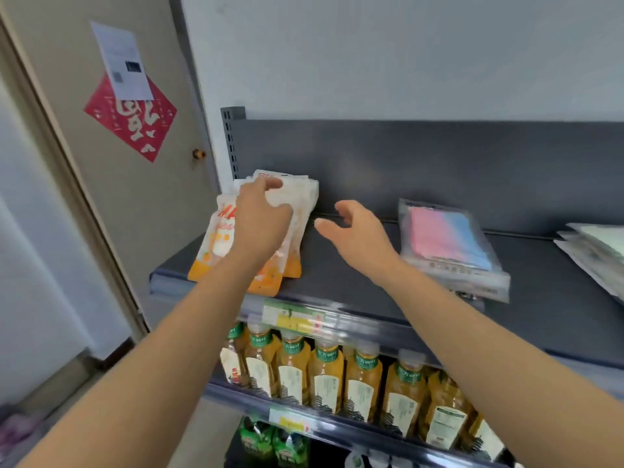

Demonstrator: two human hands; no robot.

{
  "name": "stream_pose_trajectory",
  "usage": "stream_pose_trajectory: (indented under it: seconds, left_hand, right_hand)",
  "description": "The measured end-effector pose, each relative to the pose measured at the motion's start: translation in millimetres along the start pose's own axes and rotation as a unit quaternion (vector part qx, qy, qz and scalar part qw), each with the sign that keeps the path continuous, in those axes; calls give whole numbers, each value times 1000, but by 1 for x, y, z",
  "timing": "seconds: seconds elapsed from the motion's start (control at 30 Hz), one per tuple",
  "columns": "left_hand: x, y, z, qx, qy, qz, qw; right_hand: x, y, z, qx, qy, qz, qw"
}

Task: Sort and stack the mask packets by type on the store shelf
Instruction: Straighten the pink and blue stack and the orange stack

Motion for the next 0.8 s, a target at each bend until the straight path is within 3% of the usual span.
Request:
stream_pose_trajectory:
  seconds: [0.1, 0.17, 0.23, 0.37, 0.53, 0.7, 0.8]
  left_hand:
    - [45, 21, 57, 114, 75, 35, 990]
    - [59, 25, 92, 181, 102, 118, 971]
    - [62, 27, 120, 212, 61, 182, 958]
    - [52, 38, 144, 180, -25, 208, 961]
    - [31, 56, 151, 141, -128, 216, 958]
    - [13, 62, 155, 132, -173, 248, 944]
    - [12, 67, 160, 151, -233, 217, 936]
  right_hand:
    - [-47, 4, 5, -48, 32, 85, 995]
    - [-75, 10, 5, -65, 41, 88, 993]
    - [-97, 21, -3, -75, 51, 67, 994]
    - [-111, 35, -18, -131, 73, 5, 989]
    - [-115, 42, -32, -138, 94, -78, 983]
    - [-122, 52, -31, -116, 61, -80, 988]
    - [-126, 56, -28, -93, 49, -75, 992]
Point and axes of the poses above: each hand's wrist, its own y-axis towards the middle knuckle, its own x-axis out of the back of the hand, z = x × y, the point moved 4 cm from there along y, towards the middle knuckle, and after that the axes turned 4 degrees about y, right-handed, at the moved point
